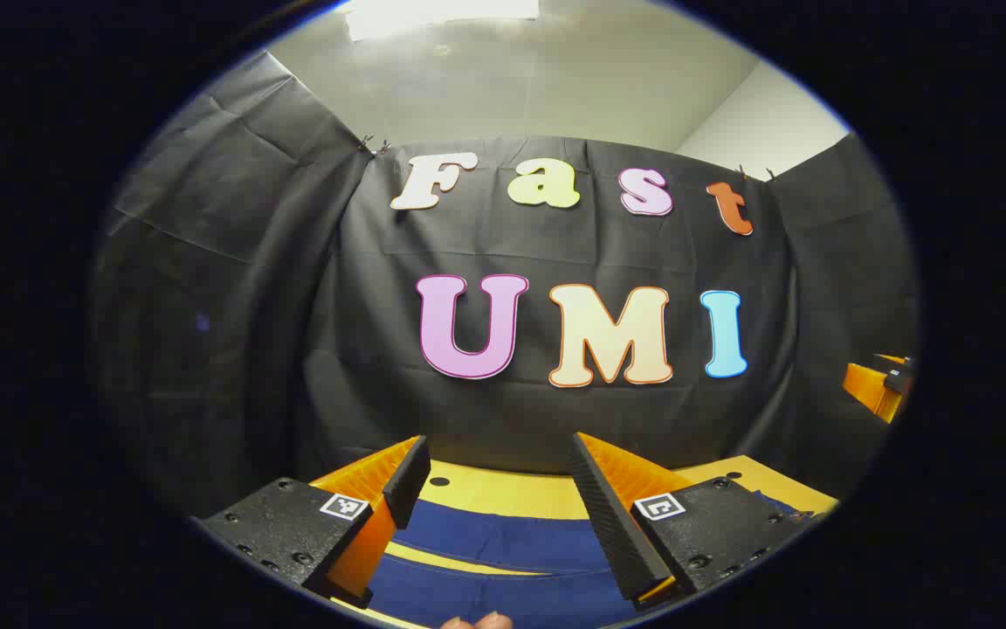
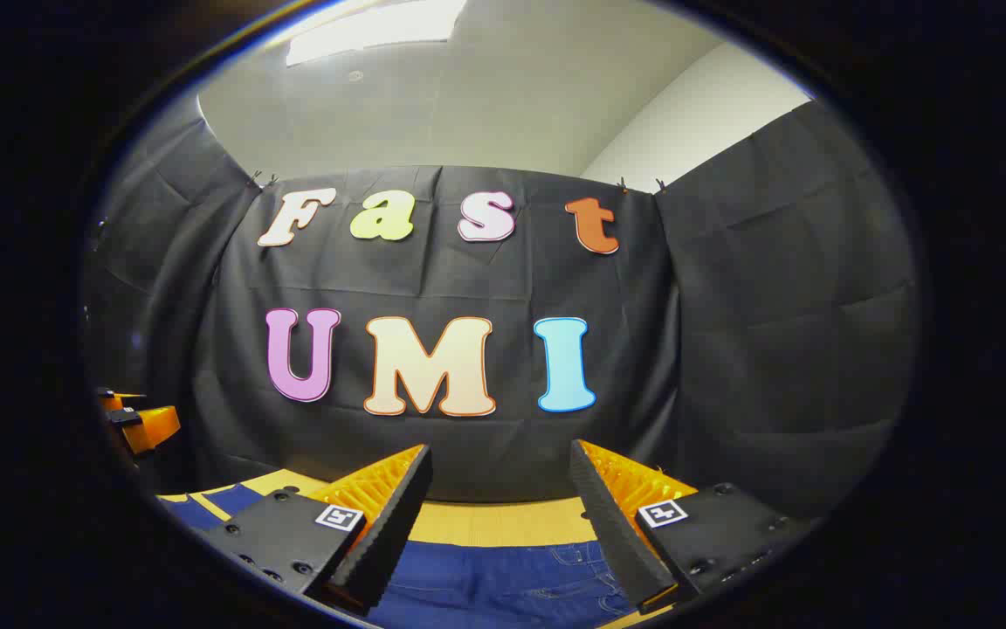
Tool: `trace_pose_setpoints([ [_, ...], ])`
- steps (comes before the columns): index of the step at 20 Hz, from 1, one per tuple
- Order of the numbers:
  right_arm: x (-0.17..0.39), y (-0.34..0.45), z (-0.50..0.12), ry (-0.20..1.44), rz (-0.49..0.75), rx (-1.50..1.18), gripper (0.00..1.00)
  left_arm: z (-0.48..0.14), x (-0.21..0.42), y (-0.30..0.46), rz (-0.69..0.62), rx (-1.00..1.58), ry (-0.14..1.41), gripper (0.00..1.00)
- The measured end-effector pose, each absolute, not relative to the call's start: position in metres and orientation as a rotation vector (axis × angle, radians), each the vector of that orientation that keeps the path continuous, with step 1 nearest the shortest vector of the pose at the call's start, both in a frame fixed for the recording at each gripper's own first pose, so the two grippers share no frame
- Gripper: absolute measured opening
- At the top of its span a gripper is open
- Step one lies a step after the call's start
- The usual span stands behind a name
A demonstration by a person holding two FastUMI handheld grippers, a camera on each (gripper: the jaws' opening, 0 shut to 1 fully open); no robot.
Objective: Grasp the waist and the cuffs of the jeans and fold them to make the two legs overlap; first hold the waist and fold one-third of the jeans toward the cuffs, then hold the cuffs and fold the remaining one-third in the same direction to finish folding.
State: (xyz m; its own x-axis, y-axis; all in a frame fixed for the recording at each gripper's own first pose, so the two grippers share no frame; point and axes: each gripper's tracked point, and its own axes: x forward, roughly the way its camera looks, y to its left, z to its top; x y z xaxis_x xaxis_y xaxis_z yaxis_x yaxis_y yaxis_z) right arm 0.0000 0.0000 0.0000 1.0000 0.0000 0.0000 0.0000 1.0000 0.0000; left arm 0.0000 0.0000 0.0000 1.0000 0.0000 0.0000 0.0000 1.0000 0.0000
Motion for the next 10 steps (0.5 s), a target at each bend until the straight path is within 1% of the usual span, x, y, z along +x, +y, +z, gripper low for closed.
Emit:
trace_pose_setpoints([
  [1,0.0000,0.0007,0.0007,0.000,0.001,-0.004,0.96,0.0008,0.0003,0.0010,0.001,0.004,-0.002,0.93],
  [6,0.0001,0.0047,-0.0008,0.007,0.008,-0.009,0.96,-0.0009,-0.0015,0.0067,0.002,0.017,0.002,0.93],
  [7,-0.0008,0.0049,-0.0003,0.007,0.008,-0.008,0.96,-0.0010,-0.0018,0.0076,0.002,0.021,0.005,0.94],
  [8,-0.0014,0.0056,0.0003,0.007,0.009,-0.006,0.98,-0.0027,-0.0026,0.0088,0.003,0.024,0.007,0.93],
  [9,-0.0017,0.0057,-0.0017,0.008,0.008,-0.007,0.96,-0.0034,-0.0018,0.0089,0.003,0.026,0.009,0.93],
  [10,-0.0018,0.0057,-0.0021,0.009,0.008,-0.009,0.96,-0.0049,-0.0030,0.0098,0.004,0.026,0.011,0.93],
])
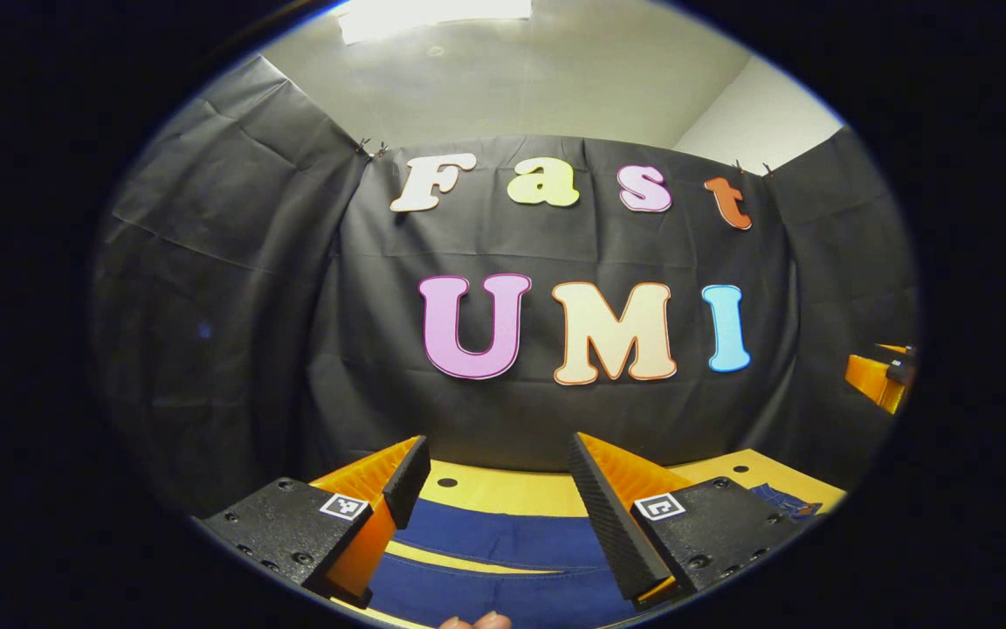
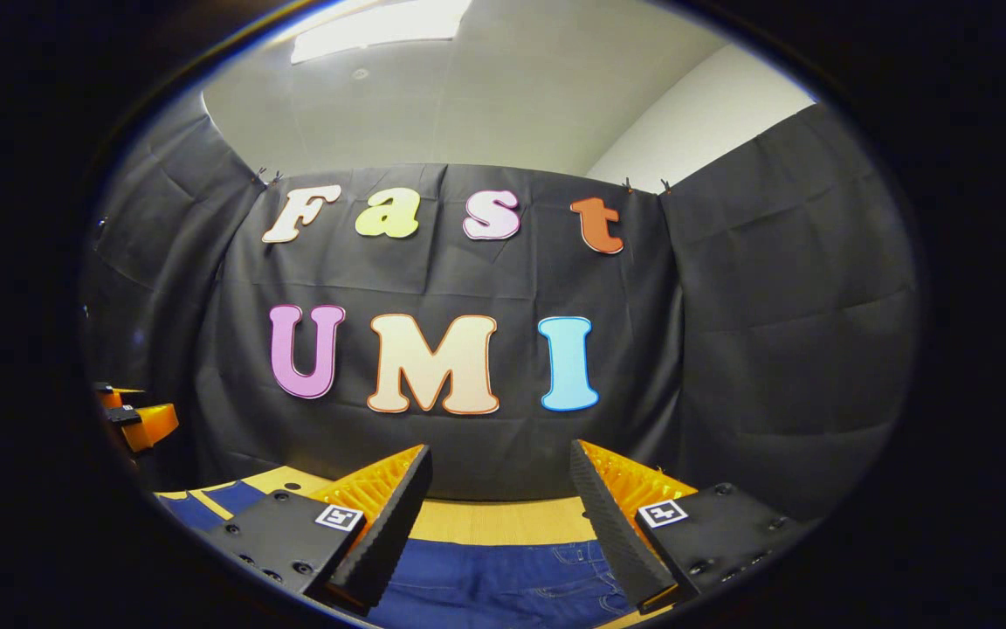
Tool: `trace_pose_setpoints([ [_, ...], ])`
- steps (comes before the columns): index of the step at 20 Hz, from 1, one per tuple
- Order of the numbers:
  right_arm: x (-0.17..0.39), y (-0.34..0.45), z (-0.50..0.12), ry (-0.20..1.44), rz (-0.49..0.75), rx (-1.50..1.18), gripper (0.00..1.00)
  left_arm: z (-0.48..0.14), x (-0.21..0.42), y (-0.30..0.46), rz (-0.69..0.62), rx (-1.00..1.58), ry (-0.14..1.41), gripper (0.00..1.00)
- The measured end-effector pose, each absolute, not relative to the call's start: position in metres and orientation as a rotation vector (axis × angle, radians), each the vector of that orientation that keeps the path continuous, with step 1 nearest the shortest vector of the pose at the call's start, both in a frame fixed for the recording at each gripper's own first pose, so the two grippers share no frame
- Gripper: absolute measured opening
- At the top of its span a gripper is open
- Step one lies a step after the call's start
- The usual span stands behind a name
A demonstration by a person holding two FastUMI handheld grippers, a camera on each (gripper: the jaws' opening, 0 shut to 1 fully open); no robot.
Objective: Grasp the waist and the cuffs of the jeans and fold them to make the two legs overlap; first hold the waist and fold one-third of the jeans toward the cuffs, then hold the cuffs and fold the remaining one-third in the same direction to finish folding.
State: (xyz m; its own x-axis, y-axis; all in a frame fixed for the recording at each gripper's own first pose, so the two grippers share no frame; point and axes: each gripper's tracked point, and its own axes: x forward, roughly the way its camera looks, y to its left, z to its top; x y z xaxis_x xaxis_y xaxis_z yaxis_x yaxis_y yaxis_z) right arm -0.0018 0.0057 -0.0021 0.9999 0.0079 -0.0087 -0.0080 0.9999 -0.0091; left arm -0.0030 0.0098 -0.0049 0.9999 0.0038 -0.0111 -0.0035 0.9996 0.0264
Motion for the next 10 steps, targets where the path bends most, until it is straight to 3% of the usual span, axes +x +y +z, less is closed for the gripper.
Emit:
trace_pose_setpoints([
  [10,-0.008,0.006,-0.012,0.033,0.008,-0.010,0.98,-0.027,-0.011,0.014,-0.022,0.062,0.054,0.94],
])
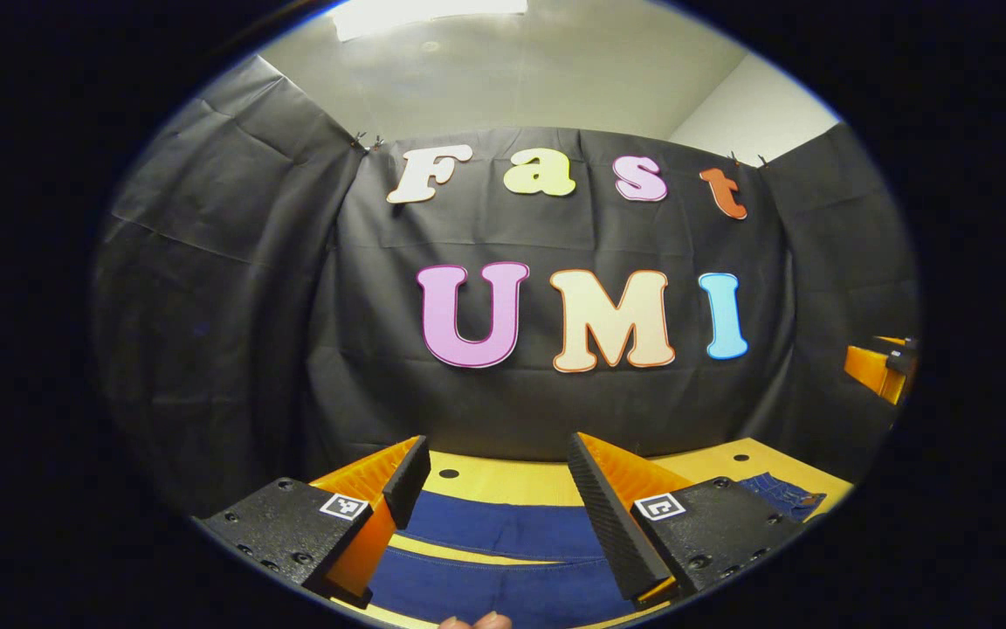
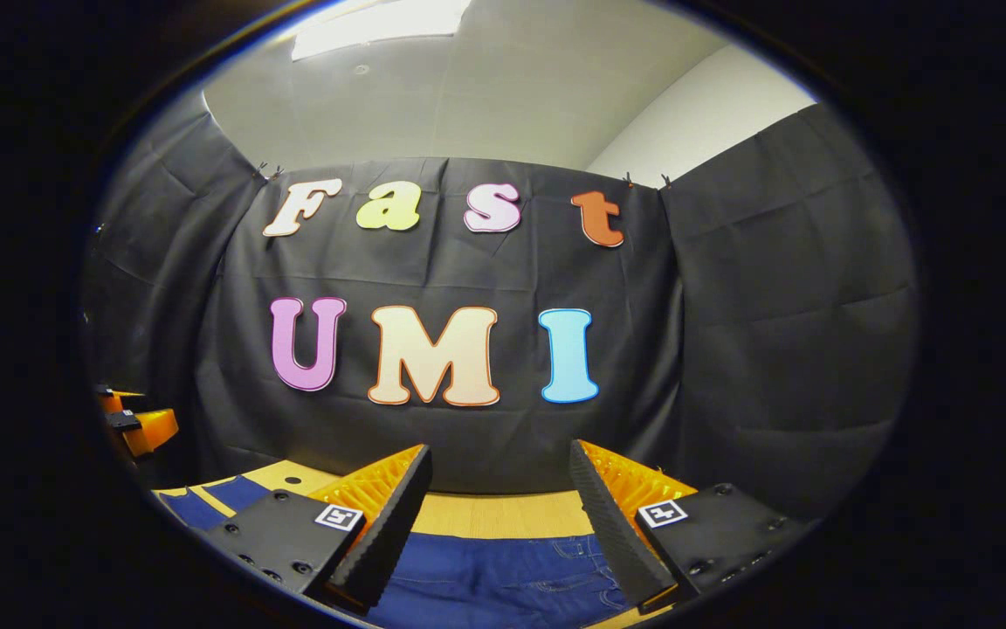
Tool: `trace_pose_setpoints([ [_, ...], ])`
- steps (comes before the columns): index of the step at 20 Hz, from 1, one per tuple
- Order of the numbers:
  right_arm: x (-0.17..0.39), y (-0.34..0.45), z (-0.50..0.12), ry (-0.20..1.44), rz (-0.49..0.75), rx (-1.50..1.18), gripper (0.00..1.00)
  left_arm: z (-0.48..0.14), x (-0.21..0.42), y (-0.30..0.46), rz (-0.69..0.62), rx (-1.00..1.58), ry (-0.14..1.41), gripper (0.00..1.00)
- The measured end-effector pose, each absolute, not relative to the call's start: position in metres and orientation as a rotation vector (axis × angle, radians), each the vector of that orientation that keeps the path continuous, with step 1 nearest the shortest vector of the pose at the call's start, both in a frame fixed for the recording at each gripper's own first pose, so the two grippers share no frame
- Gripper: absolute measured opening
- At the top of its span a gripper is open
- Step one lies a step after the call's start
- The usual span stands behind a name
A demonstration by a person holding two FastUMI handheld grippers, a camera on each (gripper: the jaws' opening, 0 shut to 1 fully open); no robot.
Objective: Grasp the waist and the cuffs of the jeans and fold them to make the two legs overlap; first hold the waist and fold one-third of the jeans toward the cuffs, then hold the cuffs and fold the remaining one-third in the same direction to finish folding.
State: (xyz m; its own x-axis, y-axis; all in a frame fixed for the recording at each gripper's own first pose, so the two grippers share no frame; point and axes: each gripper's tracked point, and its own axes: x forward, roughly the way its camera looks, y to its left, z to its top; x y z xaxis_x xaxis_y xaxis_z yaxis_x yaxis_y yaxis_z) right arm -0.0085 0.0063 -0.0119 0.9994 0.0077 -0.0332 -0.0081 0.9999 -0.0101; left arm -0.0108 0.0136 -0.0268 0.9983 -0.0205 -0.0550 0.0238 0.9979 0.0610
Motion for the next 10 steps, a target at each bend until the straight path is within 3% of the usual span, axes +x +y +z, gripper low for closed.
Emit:
trace_pose_setpoints([
  [4,-0.018,0.005,-0.026,0.049,0.000,-0.012,0.98,-0.057,-0.019,0.032,-0.064,0.217,0.116,0.95],
  [5,-0.021,0.005,-0.032,0.059,-0.005,-0.011,0.98,-0.064,-0.022,0.039,-0.073,0.251,0.134,1.00],
  [6,-0.024,0.004,-0.037,0.071,-0.010,-0.008,0.98,-0.071,-0.026,0.046,-0.082,0.279,0.153,0.95],
  [8,-0.028,0.006,-0.046,0.088,-0.017,0.000,0.98,-0.087,-0.033,0.061,-0.098,0.330,0.192,1.00],
  [9,-0.030,0.006,-0.049,0.090,-0.023,-0.001,0.98,-0.094,-0.035,0.070,-0.100,0.360,0.204,0.96],
  [10,-0.032,0.005,-0.050,0.092,-0.028,-0.002,0.98,-0.101,-0.037,0.078,-0.098,0.393,0.220,1.00],
])
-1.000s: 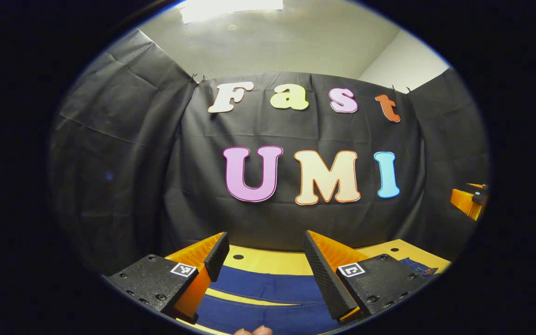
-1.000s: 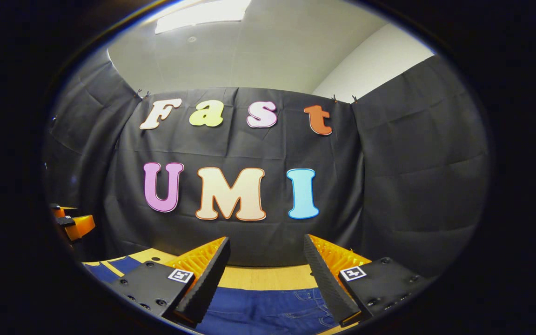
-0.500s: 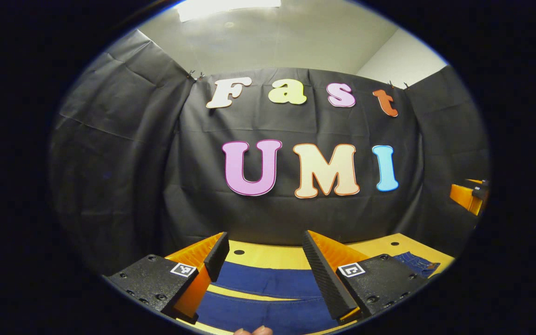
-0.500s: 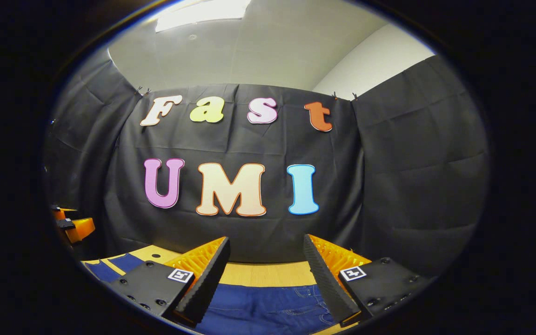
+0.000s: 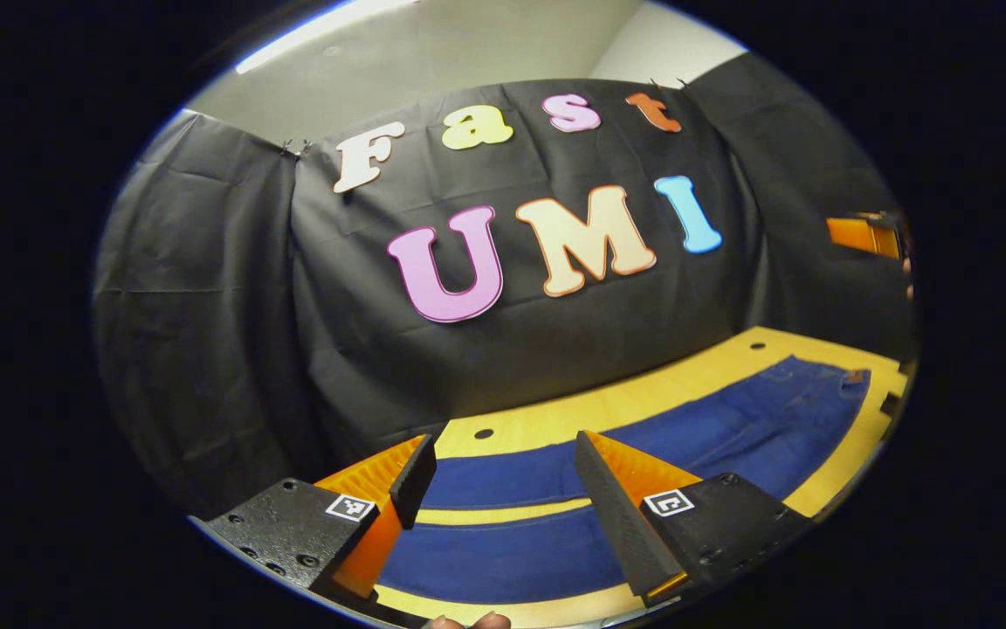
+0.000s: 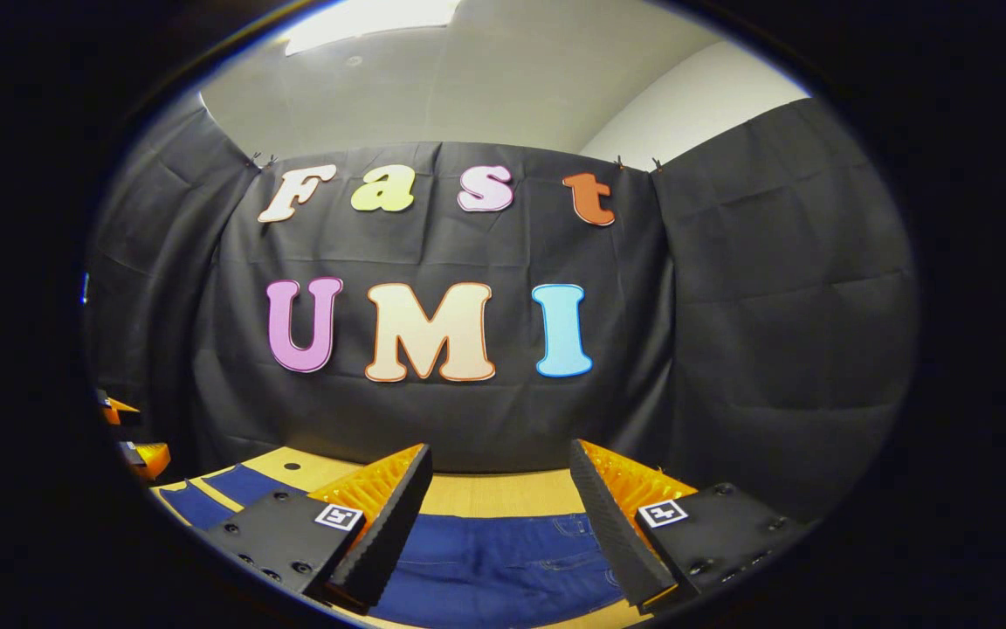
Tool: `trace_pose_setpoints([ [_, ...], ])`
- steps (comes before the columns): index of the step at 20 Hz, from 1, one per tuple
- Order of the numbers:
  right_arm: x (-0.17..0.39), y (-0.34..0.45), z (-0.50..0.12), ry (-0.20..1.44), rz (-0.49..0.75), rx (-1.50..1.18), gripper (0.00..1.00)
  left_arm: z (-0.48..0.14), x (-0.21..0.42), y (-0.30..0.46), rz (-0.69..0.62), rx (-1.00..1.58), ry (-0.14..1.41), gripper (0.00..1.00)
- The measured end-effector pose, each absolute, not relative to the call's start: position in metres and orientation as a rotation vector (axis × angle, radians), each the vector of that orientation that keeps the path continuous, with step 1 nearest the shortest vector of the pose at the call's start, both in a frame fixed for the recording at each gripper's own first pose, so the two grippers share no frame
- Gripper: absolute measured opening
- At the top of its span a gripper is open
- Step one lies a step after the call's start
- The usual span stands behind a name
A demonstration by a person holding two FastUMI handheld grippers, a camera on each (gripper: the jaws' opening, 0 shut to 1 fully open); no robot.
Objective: Grasp the waist and the cuffs of the jeans and fold them to make the two legs overlap; first hold the waist and fold one-third of the jeans toward the cuffs, then hold the cuffs and fold the remaining one-third in the same direction to finish folding.
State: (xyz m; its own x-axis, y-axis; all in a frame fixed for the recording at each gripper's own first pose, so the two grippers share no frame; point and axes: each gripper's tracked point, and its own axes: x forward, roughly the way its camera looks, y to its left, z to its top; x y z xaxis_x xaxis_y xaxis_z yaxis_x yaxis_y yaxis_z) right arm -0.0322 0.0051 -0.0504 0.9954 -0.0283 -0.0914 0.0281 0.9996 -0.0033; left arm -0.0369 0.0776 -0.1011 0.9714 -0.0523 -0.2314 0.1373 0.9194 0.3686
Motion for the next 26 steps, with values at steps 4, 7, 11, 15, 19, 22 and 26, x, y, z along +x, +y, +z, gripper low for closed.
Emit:
trace_pose_setpoints([
  [4,-0.040,0.003,-0.058,0.104,-0.045,-0.008,0.98,-0.144,-0.048,0.100,-0.142,0.533,0.320,0.96],
  [7,-0.043,-0.002,-0.061,0.114,-0.063,-0.018,0.98,-0.180,-0.064,0.113,-0.204,0.670,0.408,0.95],
  [11,-0.046,-0.006,-0.070,0.135,-0.080,-0.030,1.00,-0.221,-0.081,0.125,-0.283,0.776,0.512,0.95],
  [15,-0.047,-0.004,-0.078,0.156,-0.083,-0.037,1.00,-0.263,-0.100,0.138,-0.352,0.878,0.633,0.95],
  [19,-0.053,-0.009,-0.084,0.170,-0.098,-0.052,0.98,-0.288,-0.109,0.157,-0.403,1.051,0.703,0.95],
  [22,-0.055,-0.018,-0.085,0.179,-0.124,-0.053,1.00,-0.309,-0.117,0.165,-0.471,1.140,0.742,0.95],
  [26,-0.056,-0.027,-0.089,0.191,-0.150,-0.057,0.98,-0.324,-0.115,0.169,-0.515,1.201,0.772,0.95],
])
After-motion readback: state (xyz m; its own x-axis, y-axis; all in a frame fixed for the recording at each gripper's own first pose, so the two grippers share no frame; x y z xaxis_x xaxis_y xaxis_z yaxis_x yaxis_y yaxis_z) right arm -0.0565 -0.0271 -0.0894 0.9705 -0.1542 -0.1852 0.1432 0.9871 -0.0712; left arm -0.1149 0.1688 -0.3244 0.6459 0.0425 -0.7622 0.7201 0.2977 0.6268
